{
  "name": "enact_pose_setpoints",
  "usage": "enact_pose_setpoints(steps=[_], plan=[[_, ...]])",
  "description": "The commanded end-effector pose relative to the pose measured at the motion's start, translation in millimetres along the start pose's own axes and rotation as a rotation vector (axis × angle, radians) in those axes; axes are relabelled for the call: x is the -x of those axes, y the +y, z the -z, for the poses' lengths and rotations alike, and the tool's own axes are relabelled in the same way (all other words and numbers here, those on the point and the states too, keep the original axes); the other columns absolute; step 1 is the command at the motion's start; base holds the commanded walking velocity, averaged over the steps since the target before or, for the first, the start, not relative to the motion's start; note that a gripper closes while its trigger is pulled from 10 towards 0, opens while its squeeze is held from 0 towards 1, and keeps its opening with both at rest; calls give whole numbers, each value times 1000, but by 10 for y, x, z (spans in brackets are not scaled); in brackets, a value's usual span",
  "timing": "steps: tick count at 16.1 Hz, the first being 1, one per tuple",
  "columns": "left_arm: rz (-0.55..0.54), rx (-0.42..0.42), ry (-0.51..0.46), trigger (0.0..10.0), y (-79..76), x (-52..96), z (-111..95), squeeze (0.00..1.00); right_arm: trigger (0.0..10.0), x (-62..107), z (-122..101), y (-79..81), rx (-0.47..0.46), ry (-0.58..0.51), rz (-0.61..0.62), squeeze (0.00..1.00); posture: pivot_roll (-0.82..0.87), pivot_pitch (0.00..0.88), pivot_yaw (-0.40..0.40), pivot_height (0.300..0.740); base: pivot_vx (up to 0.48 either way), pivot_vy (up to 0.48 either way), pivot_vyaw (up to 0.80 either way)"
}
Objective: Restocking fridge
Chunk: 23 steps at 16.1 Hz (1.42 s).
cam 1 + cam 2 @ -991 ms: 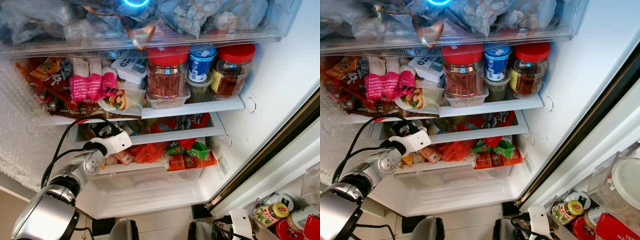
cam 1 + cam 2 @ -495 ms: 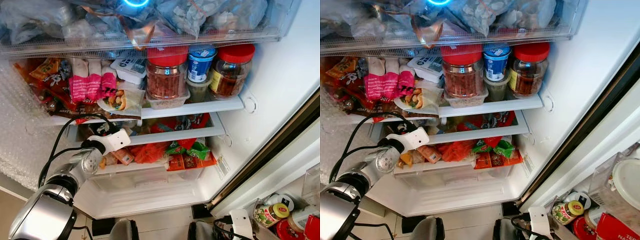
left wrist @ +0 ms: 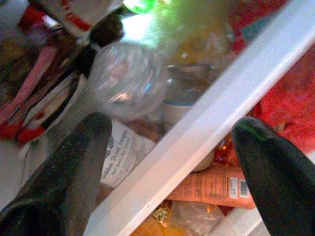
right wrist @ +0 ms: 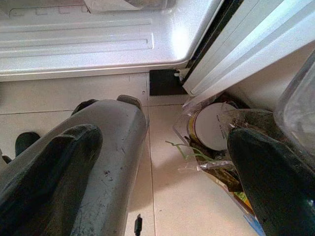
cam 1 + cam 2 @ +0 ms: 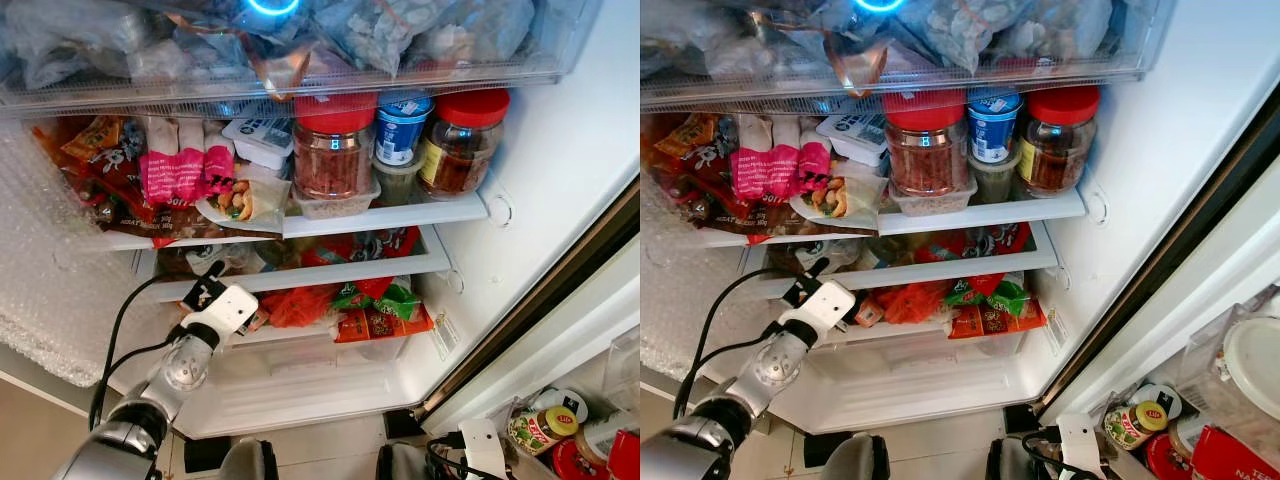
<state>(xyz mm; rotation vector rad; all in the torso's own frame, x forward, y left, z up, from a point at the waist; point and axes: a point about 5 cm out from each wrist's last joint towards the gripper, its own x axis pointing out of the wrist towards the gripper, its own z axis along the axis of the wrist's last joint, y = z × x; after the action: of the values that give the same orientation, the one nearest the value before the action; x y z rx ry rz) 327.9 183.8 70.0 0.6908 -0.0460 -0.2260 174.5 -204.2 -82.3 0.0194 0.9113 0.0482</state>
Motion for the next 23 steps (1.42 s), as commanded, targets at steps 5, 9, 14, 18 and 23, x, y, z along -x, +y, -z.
enact_pose_setpoints(steps=[5,9,14,18,23], plan=[[-45,175,25,10000,-33,95,75,0,10000,44,184,-40,-7,79,18,0,-100,62,-24,637,0,0,0],[-81,460,42,10000,-250,235,118,0,10000,34,163,-25,-6,75,17,0,-91,31,-15,637,0,0,0],[-151,634,110,10000,-354,460,279,0,10000,18,125,-11,17,73,14,0,-87,0,-7,637,0,0,0],[-154,615,115,10000,-354,549,303,0,10000,11,87,-29,18,67,22,0,-69,0,-15,637,0,0,0],[-152,614,154,10000,-338,567,351,0,10000,1,64,-19,12,63,26,0,-79,0,-9,637,-202,0,0]])
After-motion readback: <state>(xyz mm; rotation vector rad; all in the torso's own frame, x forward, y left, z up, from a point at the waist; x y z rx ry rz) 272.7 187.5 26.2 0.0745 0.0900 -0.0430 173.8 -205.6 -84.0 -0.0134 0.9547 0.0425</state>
